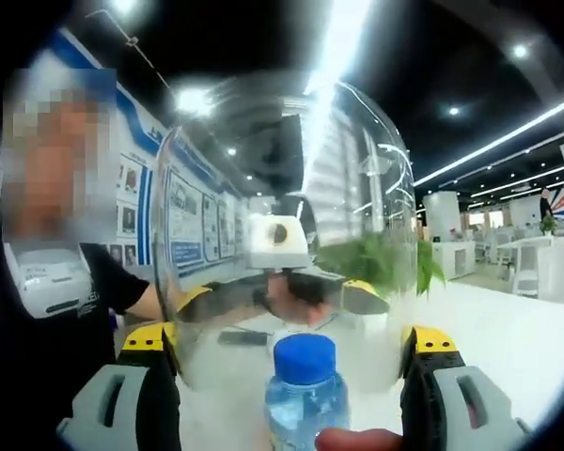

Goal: Open the cover put in the Mizone put the cover back on

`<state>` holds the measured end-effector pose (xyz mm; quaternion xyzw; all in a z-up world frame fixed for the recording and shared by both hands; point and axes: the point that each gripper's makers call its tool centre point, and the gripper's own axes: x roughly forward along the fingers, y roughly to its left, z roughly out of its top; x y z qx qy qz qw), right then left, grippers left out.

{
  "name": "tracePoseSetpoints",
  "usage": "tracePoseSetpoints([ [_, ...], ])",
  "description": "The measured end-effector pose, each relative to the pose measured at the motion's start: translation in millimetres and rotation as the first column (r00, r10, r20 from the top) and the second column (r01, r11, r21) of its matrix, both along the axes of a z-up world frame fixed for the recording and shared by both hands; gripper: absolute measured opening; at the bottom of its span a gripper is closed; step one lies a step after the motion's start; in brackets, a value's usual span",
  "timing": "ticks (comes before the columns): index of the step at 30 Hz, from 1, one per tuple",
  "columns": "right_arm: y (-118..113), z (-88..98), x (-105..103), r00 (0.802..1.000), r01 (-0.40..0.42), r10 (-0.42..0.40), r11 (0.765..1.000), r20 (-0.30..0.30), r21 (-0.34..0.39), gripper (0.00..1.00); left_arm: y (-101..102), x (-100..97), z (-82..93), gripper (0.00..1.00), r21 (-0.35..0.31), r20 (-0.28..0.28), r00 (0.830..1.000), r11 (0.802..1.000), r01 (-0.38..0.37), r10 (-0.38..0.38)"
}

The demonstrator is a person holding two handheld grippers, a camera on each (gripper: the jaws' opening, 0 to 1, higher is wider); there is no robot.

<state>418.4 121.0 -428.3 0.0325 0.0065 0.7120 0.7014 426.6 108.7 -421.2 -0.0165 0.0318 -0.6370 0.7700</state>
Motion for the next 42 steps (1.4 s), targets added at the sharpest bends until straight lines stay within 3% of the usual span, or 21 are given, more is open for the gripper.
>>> tracePoseSetpoints([
  [6,3,-27.5,1,1.0,-0.002,0.001,1.0,-0.026,-0.01,0.9,2,3.1,-23.2,0.87,0.019,-0.024,1.0,1.0,0.004,-0.004],
  [21,0,-74.1,10,0.998,-0.009,0.004,0.996,-0.062,-0.085,0.9,0,10.9,-72.5,0.87,0.017,-0.066,0.998,1.0,0.011,-0.01],
  [26,0,-92.5,11,0.998,-0.012,0.005,0.992,-0.058,-0.126,0.9,-1,11.4,-90.2,0.87,0.054,-0.066,0.998,0.998,0.018,-0.014],
  [28,1,-98.1,10,0.998,-0.016,0.007,0.991,-0.068,-0.13,0.9,0,11.4,-93.8,0.87,0.059,-0.072,0.997,0.998,0.019,-0.014],
  [29,2,-94.4,12,0.998,-0.006,-0.001,0.996,-0.065,-0.094,0.9,1,10.8,-94.5,0.87,0.056,-0.076,0.997,0.998,0.017,-0.013],
  [33,0,-97.6,11,0.997,-0.018,0.01,0.994,-0.077,-0.105,0.9,2,10.4,-93.0,0.87,0.029,-0.072,0.997,1.0,0.006,-0.004],
  [37,2,-101.7,9,1.0,-0.013,0.009,0.988,-0.026,-0.153,0.9,0,7.7,-97.9,0.87,0.048,-0.034,0.999,0.999,0.011,-0.009],
  [42,4,-103.3,6,1.0,0.0,0.0,0.987,-0.004,-0.16,0.9,1,3.6,-98.4,0.87,0.048,-0.019,1.0,0.999,0.02,-0.019],
])
